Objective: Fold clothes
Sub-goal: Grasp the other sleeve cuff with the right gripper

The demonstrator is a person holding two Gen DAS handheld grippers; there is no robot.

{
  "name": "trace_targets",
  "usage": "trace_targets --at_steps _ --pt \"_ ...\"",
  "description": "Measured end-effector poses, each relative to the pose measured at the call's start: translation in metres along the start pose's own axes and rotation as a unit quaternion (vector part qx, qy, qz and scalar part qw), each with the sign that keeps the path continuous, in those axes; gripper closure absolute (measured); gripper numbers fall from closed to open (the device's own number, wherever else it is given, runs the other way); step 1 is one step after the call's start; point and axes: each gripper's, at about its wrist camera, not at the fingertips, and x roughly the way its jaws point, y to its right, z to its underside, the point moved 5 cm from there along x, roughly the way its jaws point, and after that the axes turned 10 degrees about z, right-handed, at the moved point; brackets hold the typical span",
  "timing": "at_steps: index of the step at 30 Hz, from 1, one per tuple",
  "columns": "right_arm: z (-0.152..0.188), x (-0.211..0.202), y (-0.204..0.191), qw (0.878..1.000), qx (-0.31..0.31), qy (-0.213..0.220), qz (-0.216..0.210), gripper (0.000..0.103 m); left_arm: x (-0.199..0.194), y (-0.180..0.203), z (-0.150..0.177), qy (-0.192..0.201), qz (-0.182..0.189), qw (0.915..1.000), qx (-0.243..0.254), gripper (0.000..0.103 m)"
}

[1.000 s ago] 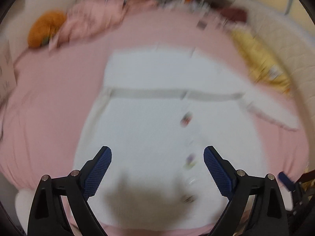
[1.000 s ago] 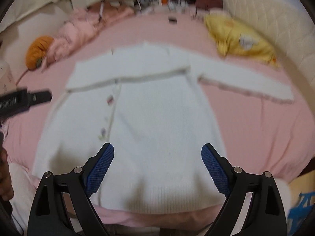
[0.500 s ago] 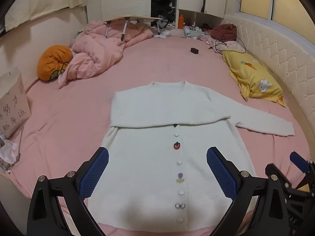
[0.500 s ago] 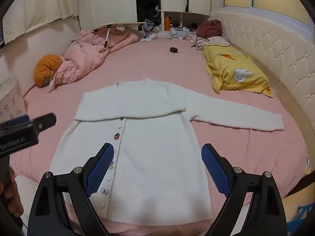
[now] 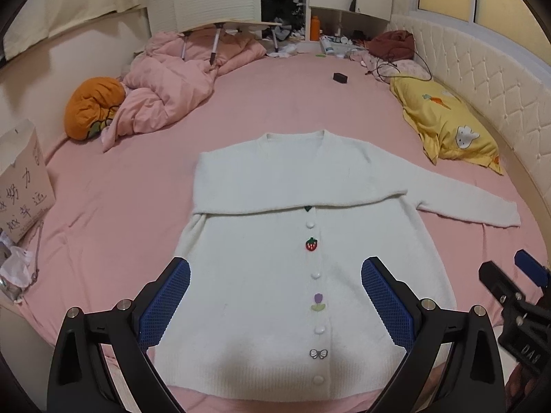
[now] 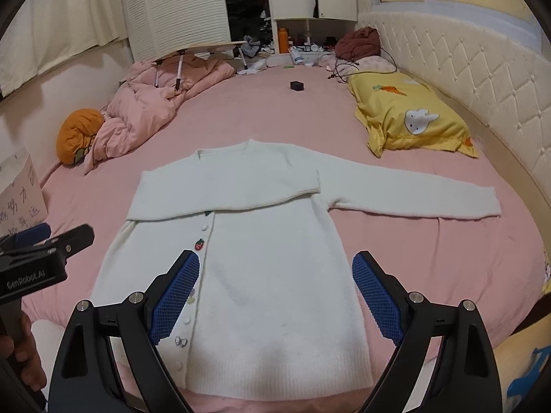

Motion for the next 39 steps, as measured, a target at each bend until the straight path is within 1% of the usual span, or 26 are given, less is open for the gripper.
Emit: trace_targets --at_steps 5,7,8,9,11,12,13,14,15,16,17,19,20,21,22,23,25,26,27,28,31,32,33,36,38,39 --pt "-0.006 0.02 0.034 0.999 0.037 -0.006 -0.008 0.012 0.013 0.006 0.004 -0.013 -0.006 0.9998 0.013 0.003" --pt "-0.009 0.034 0.057 0.998 0.065 -0.015 -0.015 0.012 0.023 0.009 0.009 -0.016 -0.003 0.9997 0.019 0.003" --pt "-0.01 0.044 0.075 0.996 0.089 -0.021 -0.018 0.012 0.031 0.01 0.012 -0.012 -0.008 0.9995 0.028 0.003" --pt "-0.01 0.052 0.09 0.993 0.11 -0.024 -0.029 0.012 0.041 0.011 0.017 -0.005 -0.025 0.9987 0.045 0.003" --pt "-0.01 0.069 0.119 0.987 0.151 -0.031 -0.05 0.012 0.073 0.01 0.035 -0.027 -0.046 0.9958 0.074 0.003" --pt "-0.006 0.081 0.142 0.978 0.194 -0.038 -0.069 0.012 0.091 0.007 0.046 -0.052 -0.042 0.9948 0.077 0.003" --pt "-0.001 0.093 0.166 0.966 0.241 -0.044 -0.084 0.012 0.105 0.005 0.055 -0.074 -0.034 0.9941 0.071 0.003" --pt "0.006 0.103 0.19 0.952 0.287 -0.048 -0.097 0.012 0.122 -0.001 0.067 -0.102 -0.017 0.9933 0.051 0.003" --pt "0.013 0.113 0.214 0.935 0.332 -0.052 -0.109 0.012 0.136 -0.008 0.079 -0.123 -0.002 0.992 0.028 0.003" --pt "0.019 0.123 0.238 0.917 0.376 -0.056 -0.121 0.012 0.147 -0.015 0.088 -0.137 0.009 0.9906 0.008 0.003" --pt "0.025 0.132 0.262 0.901 0.412 -0.051 -0.129 0.012 0.158 -0.021 0.097 -0.151 0.011 0.9885 -0.003 0.003" --pt "0.031 0.147 0.306 0.874 0.464 -0.038 -0.141 0.012 0.179 -0.033 0.117 -0.18 0.009 0.9834 -0.017 0.002" --pt "0.031 0.156 0.327 0.859 0.489 -0.031 -0.149 0.012 0.185 -0.034 0.122 -0.183 0.012 0.983 -0.011 0.0" --pt "0.032 0.165 0.347 0.844 0.512 -0.024 -0.157 0.012 0.19 -0.034 0.126 -0.18 0.016 0.9834 0.001 0.0" --pt "0.033 0.174 0.368 0.828 0.536 -0.017 -0.164 0.012 0.189 -0.032 0.126 -0.165 0.02 0.986 0.019 0.0" --pt "0.032 0.184 0.384 0.82 0.549 -0.013 -0.161 0.012 0.188 -0.031 0.126 -0.153 0.022 0.9875 0.03 0.0" --pt "0.026 0.205 0.409 0.828 0.546 -0.019 -0.128 0.012 0.185 -0.032 0.129 -0.128 0.028 0.991 0.03 0.0" --pt "0.021 0.215 0.416 0.832 0.54 -0.018 -0.123 0.012 0.183 -0.033 0.131 -0.115 0.029 0.9924 0.03 0.0" --pt "0.016 0.226 0.423 0.834 0.537 -0.015 -0.126 0.012 0.181 -0.033 0.133 -0.105 0.029 0.9936 0.031 0.0" --pt "0.015 0.232 0.428 0.832 0.541 -0.014 -0.122 0.012 0.179 -0.032 0.134 -0.095 0.027 0.9945 0.035 0.0" --pt "0.013 0.257 0.441 0.812 0.574 -0.018 -0.101 0.012 0.179 -0.031 0.134 -0.092 0.026 0.9949 0.033 0.0" --pt "0.012 0.262 0.444 0.811 0.577 -0.019 -0.094 0.013 0.18 -0.031 0.133 -0.094 0.025 0.9947 0.032 0.0" --pt "0.007 0.265 0.445 0.812 0.577 -0.016 -0.087 0.013 0.18 -0.03 0.132 -0.095 0.025 0.9946 0.032 0.0" --pt "-0.007 0.281 0.446 0.824 0.562 -0.013 -0.073 0.013 0.18 -0.031 0.132 -0.091 0.026 0.9949 0.033 0.0" --pt "-0.014 0.288 0.448 0.828 0.556 -0.011 -0.069 0.013 0.181 -0.033 0.133 -0.09 0.027 0.9951 0.033 0.0" --pt "-0.016 0.29 0.449 0.827 0.557 -0.006 -0.074 0.023 0.182 -0.035 0.132 -0.09 0.027 0.995 0.033 0.0"
